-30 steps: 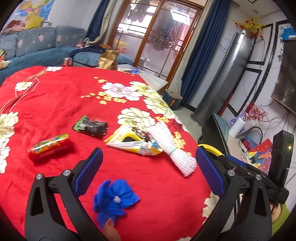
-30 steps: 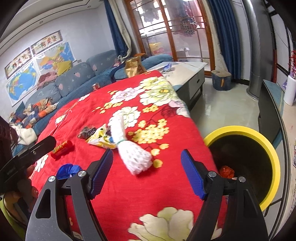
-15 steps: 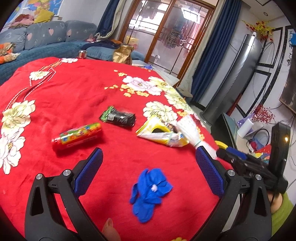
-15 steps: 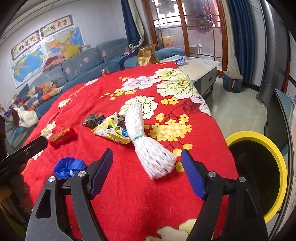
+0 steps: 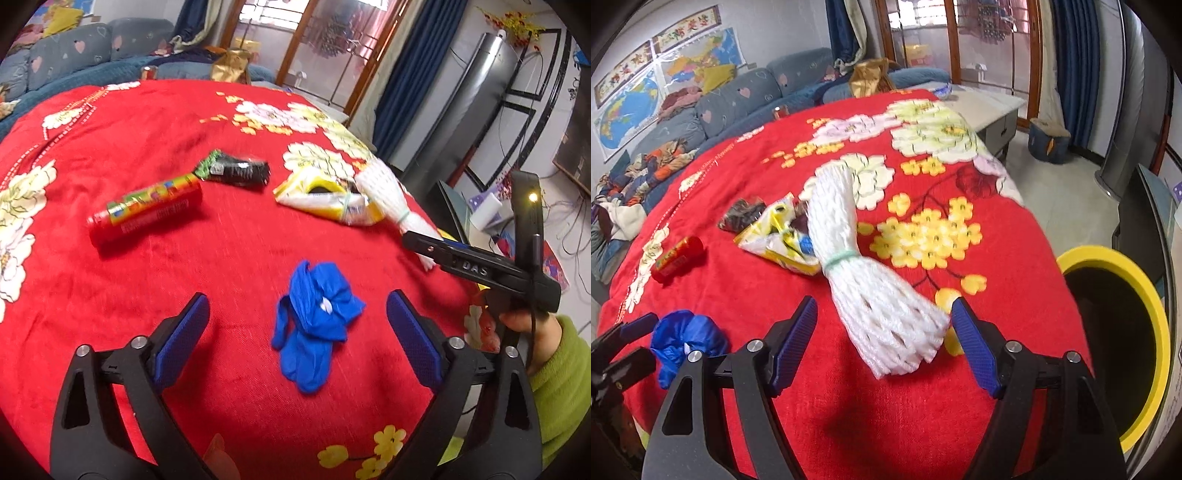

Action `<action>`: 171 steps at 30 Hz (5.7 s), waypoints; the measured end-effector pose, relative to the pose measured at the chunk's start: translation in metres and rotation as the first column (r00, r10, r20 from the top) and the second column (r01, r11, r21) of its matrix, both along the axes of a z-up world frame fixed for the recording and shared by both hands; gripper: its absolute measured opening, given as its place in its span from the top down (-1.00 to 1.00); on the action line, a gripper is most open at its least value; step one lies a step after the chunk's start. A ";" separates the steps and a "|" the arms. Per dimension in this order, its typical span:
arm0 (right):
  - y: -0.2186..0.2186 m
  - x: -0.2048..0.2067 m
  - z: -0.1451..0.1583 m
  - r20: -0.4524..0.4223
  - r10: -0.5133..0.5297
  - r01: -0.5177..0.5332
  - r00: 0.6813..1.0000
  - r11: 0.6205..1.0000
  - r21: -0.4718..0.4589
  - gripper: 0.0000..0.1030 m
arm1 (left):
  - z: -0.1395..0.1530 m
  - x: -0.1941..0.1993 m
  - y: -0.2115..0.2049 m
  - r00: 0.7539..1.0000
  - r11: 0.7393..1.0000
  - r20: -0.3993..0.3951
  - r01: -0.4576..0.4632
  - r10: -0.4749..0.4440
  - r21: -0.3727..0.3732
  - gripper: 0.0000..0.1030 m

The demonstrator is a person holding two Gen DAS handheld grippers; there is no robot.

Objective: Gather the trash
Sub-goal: 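Grasp the blue plastic bag with the left tool while the right tool grasps the white foam net, then carry the blue bag and white foam net over the yellow-rimmed bin, then open the right tool over the bin while the left tool drops the blue bag in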

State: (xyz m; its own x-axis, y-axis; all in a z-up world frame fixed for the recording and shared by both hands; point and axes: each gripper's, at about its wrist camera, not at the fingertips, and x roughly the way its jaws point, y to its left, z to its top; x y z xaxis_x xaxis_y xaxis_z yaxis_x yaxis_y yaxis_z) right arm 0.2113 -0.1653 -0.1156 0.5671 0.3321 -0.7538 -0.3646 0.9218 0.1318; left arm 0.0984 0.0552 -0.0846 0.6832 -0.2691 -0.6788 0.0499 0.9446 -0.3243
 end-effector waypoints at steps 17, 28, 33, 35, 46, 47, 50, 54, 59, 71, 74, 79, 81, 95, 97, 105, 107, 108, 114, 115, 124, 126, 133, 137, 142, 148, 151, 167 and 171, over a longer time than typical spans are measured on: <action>-0.017 -0.023 -0.009 -0.065 0.005 -0.001 0.998 0.997 0.072 0.51 | -0.018 0.002 -0.034 0.997 0.996 -0.051 0.063 -0.060 0.066 0.16; -0.020 -0.036 0.004 -0.043 0.025 -0.021 0.999 0.996 0.090 0.59 | -0.010 0.000 -0.036 0.998 0.996 -0.026 0.057 -0.056 0.070 0.80; -0.025 -0.037 0.010 -0.032 0.020 -0.017 0.999 0.995 0.097 0.60 | -0.001 -0.001 -0.044 0.997 0.994 0.000 0.074 -0.074 0.079 0.82; -0.028 -0.038 0.013 -0.026 0.017 -0.014 1.000 0.995 0.101 0.60 | 0.003 -0.002 -0.048 0.997 0.994 0.008 0.078 -0.079 0.082 0.83; -0.048 -0.042 0.023 -0.005 -0.014 0.015 1.000 0.993 0.121 0.60 | 0.022 -0.001 -0.065 0.993 0.991 0.062 0.091 -0.098 0.098 0.83; -0.050 -0.042 0.024 -0.004 -0.019 0.020 1.000 0.992 0.123 0.60 | 0.025 -0.001 -0.067 0.993 0.991 0.068 0.093 -0.100 0.098 0.83; -0.057 -0.041 0.025 -0.001 -0.034 0.034 0.999 0.991 0.128 0.60 | 0.030 0.001 -0.072 0.991 0.990 0.083 0.097 -0.106 0.100 0.83; -0.066 -0.040 0.027 0.003 -0.052 0.052 0.999 0.990 0.134 0.60 | 0.036 0.003 -0.079 0.988 0.989 0.097 0.106 -0.116 0.104 0.83; -0.079 -0.039 0.030 0.009 -0.081 0.079 0.997 0.987 0.142 0.60 | 0.041 0.005 -0.089 0.985 0.986 0.108 0.123 -0.135 0.109 0.83; -0.116 -0.034 0.030 0.009 -0.161 0.158 0.987 0.975 0.157 0.60 | 0.048 0.012 -0.117 0.974 0.977 0.125 0.176 -0.191 0.120 0.83; -0.125 -0.035 0.029 0.009 -0.183 0.179 0.983 0.971 0.160 0.60 | 0.051 0.015 -0.125 0.970 0.974 0.129 0.192 -0.208 0.123 0.83; -0.140 -0.036 0.029 0.011 -0.223 0.218 0.975 0.962 0.165 0.60 | 0.053 0.017 -0.139 0.961 0.966 0.135 0.223 -0.240 0.131 0.83; -0.147 -0.035 0.029 0.009 -0.236 0.232 0.972 0.958 0.167 0.60 | 0.053 0.019 -0.144 0.959 0.963 0.135 0.233 -0.251 0.133 0.83; -0.186 -0.037 0.023 -0.001 -0.328 0.323 0.945 0.930 0.176 0.60 | 0.055 0.028 -0.184 0.928 0.934 0.142 0.321 -0.343 0.158 0.83; -0.192 -0.037 0.021 -0.005 -0.341 0.336 0.940 0.925 0.178 0.60 | 0.055 0.028 -0.192 0.923 0.929 0.142 0.334 -0.356 0.162 0.83; -0.211 -0.036 0.017 -0.017 -0.387 0.383 0.922 0.905 0.186 0.60 | 0.055 0.034 -0.213 0.908 0.914 0.143 0.368 -0.393 0.173 0.83; -0.216 -0.037 0.015 -0.021 -0.399 0.396 0.917 0.899 0.187 0.60 | 0.054 0.035 -0.217 0.906 0.911 0.142 0.374 -0.399 0.173 0.83; -0.219 -0.037 0.015 -0.023 -0.403 0.400 0.915 0.897 0.187 0.60 | 0.054 0.036 -0.220 0.904 0.909 0.142 0.378 -0.403 0.175 0.83; -0.234 -0.038 0.010 -0.039 -0.433 0.432 0.901 0.882 0.189 0.60 | 0.051 0.041 -0.234 0.894 0.897 0.132 0.405 -0.429 0.178 0.83; -0.236 -0.038 0.009 -0.041 -0.436 0.435 0.899 0.880 0.191 0.60 | 0.050 0.042 -0.237 0.891 0.895 0.131 0.409 -0.434 0.179 0.83; -0.255 -0.039 -0.002 -0.070 -0.470 0.474 0.880 0.860 0.187 0.60 | 0.045 0.054 -0.257 0.878 0.880 0.122 0.439 -0.463 0.180 0.83; -0.259 -0.040 -0.005 -0.078 -0.477 0.483 0.875 0.855 0.186 0.60 | 0.043 0.055 -0.260 0.876 0.878 0.119 0.443 -0.467 0.181 0.83; -0.270 -0.041 -0.012 -0.096 -0.500 0.509 0.860 0.840 0.188 0.60 | 0.037 0.060 -0.273 0.869 0.868 0.101 0.461 -0.483 0.184 0.83; -0.274 -0.041 -0.015 -0.105 -0.509 0.520 0.854 0.833 0.191 0.57 | 0.034 0.064 -0.280 0.865 0.862 0.095 0.471 -0.493 0.188 0.83; -0.279 -0.041 -0.016 -0.116 -0.518 0.530 0.848 0.824 0.198 0.53 | 0.032 0.071 -0.290 0.857 0.854 0.094 0.483 -0.506 0.192 0.83; -0.283 -0.042 -0.017 -0.117 -0.524 0.537 0.844 0.821 0.195 0.26 | 0.035 0.085 -0.291 0.865 0.867 0.108 0.469 -0.489 0.168 0.73; -0.284 -0.043 -0.017 -0.112 -0.536 0.548 0.837 0.814 0.193 0.08 | 0.034 0.090 -0.295 0.863 0.864 0.101 0.475 -0.494 0.166 -0.02; -0.288 -0.047 -0.005 -0.071 -0.577 0.578 0.814 0.790 0.202 -0.33 | 0.037 0.082 -0.266 0.900 0.905 0.106 0.415 -0.423 0.093 -0.78; -0.285 -0.048 0.000 -0.055 -0.575 0.573 0.817 0.794 0.203 -0.38 | 0.040 0.078 -0.257 0.907 0.914 0.116 0.396 -0.405 0.093 -0.78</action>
